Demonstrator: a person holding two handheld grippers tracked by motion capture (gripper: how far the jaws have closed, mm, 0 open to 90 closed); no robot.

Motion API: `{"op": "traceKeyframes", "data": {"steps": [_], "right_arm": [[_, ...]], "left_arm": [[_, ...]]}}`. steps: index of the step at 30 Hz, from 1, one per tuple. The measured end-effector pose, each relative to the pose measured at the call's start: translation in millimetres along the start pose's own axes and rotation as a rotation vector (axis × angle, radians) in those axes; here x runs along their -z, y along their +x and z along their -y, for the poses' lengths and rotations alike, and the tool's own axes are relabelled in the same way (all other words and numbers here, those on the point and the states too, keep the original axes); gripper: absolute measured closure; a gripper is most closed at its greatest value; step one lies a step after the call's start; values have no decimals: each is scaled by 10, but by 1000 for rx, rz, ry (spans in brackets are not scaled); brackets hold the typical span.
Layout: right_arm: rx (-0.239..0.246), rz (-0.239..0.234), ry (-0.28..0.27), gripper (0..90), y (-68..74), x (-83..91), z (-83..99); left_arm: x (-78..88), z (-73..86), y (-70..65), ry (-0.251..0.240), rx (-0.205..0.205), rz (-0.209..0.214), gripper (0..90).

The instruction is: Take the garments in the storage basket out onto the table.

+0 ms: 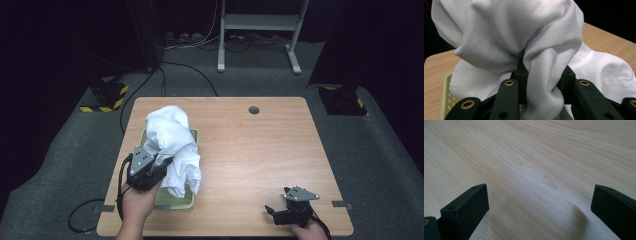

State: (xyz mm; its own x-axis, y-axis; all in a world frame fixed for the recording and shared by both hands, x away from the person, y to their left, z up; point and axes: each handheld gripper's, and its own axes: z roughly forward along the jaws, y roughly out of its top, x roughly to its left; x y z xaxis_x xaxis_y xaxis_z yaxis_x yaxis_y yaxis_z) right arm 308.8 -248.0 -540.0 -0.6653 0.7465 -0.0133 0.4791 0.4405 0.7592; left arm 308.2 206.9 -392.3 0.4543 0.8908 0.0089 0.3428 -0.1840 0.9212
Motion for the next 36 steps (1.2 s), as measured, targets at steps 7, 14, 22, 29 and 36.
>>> {"op": "traceKeyframes", "data": {"steps": [7,14,22,29,36], "right_arm": [[1,-1,-2,9,0,1,1],[0,-5,-7,9,-1,6,3],[-2,-5,-7,9,-4,5,3],[-7,-5,-10,9,-7,9,4],[-7,-7,-10,9,-9,9,4]], "left_arm": [[64,-48,-60,-53,-9,4,687],[121,-102,-119,-90,-22,5,687],[164,-158,-168,-130,-19,17,687],[198,-188,-211,-159,-21,13,687],[206,-214,-262,-172,-25,24,687]]}}
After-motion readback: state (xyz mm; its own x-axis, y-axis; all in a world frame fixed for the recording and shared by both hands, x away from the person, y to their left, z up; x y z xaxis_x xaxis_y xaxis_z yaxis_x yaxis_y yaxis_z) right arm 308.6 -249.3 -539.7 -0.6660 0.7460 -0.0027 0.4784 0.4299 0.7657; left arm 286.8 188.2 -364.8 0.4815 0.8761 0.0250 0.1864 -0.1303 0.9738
